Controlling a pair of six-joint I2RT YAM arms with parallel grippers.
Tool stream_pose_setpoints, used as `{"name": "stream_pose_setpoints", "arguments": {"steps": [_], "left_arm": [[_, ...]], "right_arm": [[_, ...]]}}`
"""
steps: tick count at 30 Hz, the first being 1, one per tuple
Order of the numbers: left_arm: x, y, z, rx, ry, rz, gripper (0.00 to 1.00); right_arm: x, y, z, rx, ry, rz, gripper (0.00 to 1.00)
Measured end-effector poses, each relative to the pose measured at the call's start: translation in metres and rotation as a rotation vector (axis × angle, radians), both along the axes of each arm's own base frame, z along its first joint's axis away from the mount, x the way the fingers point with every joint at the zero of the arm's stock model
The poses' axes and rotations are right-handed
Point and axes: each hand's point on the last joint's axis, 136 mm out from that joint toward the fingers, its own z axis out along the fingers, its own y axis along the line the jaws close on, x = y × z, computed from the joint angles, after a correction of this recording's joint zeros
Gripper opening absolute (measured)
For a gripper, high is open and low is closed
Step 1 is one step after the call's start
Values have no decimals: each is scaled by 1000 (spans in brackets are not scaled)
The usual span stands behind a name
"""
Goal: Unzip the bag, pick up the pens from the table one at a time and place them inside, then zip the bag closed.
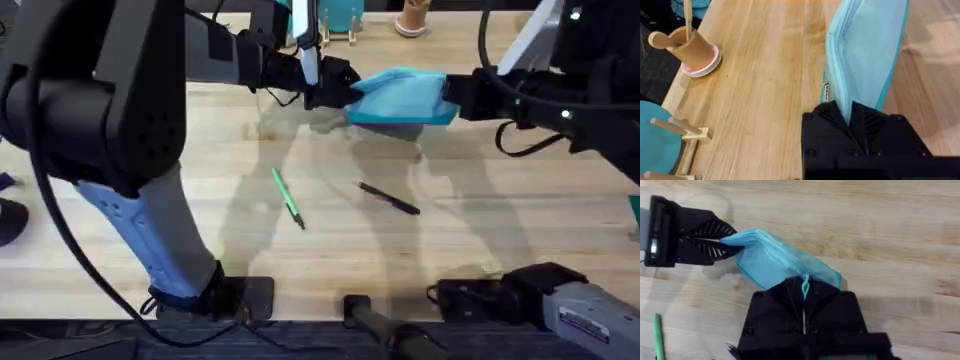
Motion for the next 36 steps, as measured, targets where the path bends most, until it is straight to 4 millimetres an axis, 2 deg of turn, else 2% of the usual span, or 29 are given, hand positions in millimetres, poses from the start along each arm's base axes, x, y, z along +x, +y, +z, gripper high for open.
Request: {"name": "stream_pose_setpoints", "arguments": {"steps": [14,24,25,26,31,32,36], "left_arm": [[0,0,0,0,0,0,43],[-4,-5,1,-8,2,-18,43],[-4,-5,1,-9,2,-20,43],[-5,-5,2,-11,2,-21,43],[-10,-12,4,-23,6,-46,43],[-10,-12,4,-24,7,-47,43],[-10,-11,4,-24,7,-46,43]], "right_arm": [[-2,0,-2,-3,11,1,31],[-31,-8,-35,-57,188,-7,50],[-33,-8,-37,-59,198,-6,98],[-34,-8,-38,-59,204,-5,203],[-34,-3,-36,-47,199,16,917],[-34,-2,-36,-48,199,21,977],[-35,-1,-37,-46,203,24,997]]}}
